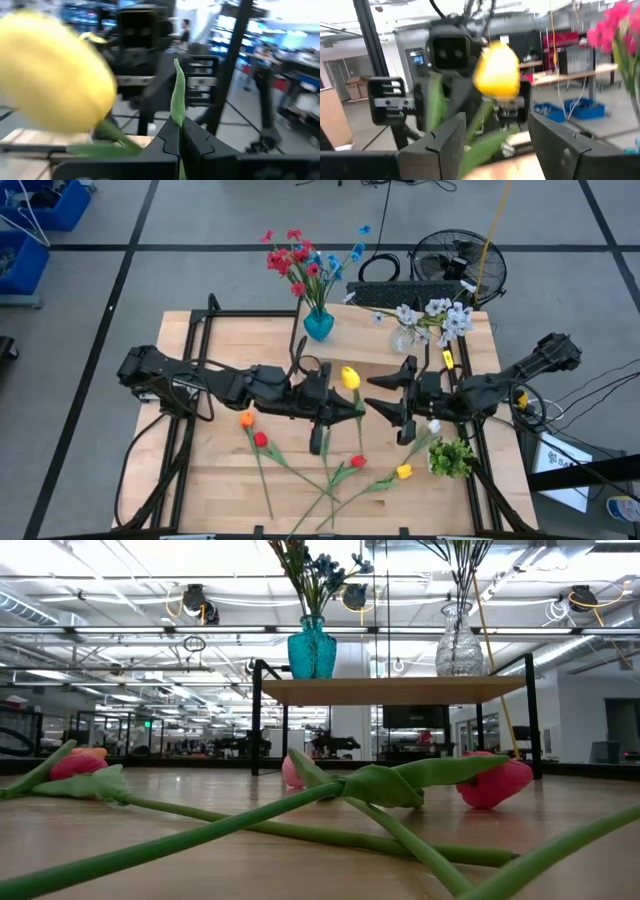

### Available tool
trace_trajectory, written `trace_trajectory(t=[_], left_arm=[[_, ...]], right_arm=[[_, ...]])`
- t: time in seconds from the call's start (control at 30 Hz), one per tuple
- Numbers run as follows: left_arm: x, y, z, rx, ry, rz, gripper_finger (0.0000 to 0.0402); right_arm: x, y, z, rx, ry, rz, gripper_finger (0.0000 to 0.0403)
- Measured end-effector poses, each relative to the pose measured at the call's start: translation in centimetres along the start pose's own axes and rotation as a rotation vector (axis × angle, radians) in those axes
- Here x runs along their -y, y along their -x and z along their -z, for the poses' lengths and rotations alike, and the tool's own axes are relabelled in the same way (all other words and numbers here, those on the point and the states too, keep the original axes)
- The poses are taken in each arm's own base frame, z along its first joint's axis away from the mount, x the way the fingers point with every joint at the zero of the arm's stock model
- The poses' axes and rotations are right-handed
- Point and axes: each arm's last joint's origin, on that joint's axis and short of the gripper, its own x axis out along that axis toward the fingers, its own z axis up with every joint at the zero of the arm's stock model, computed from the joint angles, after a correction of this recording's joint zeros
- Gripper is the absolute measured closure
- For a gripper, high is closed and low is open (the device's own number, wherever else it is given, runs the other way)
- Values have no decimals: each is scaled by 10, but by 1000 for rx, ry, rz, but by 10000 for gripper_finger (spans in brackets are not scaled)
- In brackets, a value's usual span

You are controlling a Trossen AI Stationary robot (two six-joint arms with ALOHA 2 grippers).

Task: Pick and place flowers into a vace then onto a shelf
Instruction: Put the left yellow tulip into the transparent vase

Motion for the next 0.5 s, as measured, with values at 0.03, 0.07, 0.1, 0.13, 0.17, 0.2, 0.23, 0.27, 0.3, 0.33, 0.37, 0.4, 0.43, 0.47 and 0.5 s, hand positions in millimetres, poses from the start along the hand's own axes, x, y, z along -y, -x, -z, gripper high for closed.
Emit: trace_trajectory(t=[0.03, 0.07, 0.1, 0.13, 0.17, 0.2, 0.23, 0.27, 0.3, 0.33, 0.37, 0.4, 0.43, 0.47, 0.5], left_arm=[[1, 0, 0, -3, -18, 27, 401], [1, 0, 0, -6, -29, 49, 401], [2, 0, 0, -10, -35, 70, 401], [3, 0, 1, -18, -38, 91, 401], [3, 0, 2, -30, -38, 111, 401], [3, 0, 3, -42, -32, 123, 401], [3, 0, 4, -55, -23, 128, 401], [3, 0, 5, -66, -20, 127, 401], [3, 0, 6, -75, -19, 126, 401], [3, 0, 6, -78, -18, 125, 401], [3, 0, 6, -78, -17, 125, 401], [3, 0, 6, -78, -17, 125, 401], [3, 0, 6, -77, -15, 125, 401], [3, 0, 6, -77, -11, 124, 401], [3, 0, 6, -79, -2, 124, 401]], right_arm=[[0, 0, 1, -13, -16, 1, 195], [0, 0, 3, -21, -34, 3, 195], [0, -1, 4, -25, -54, 3, 195], [-1, -2, 5, -27, -70, 4, 195], [-1, -3, 6, -31, -81, 6, 195], [-1, -4, 7, -34, -90, 5, 195], [-1, -5, 8, -38, -98, -6, 195], [-1, -6, 9, -41, -101, -19, 195], [-2, -6, 8, -43, -103, -39, 195], [-2, -6, 8, -38, -109, -60, 195], [-3, -6, 6, -30, -115, -82, 195], [-4, -6, 5, -20, -122, -105, 195], [-4, -6, 4, -14, -126, -132, 195], [-5, -6, 3, -8, -125, -153, 195], [-5, -6, 2, -4, -118, -169, 195]])
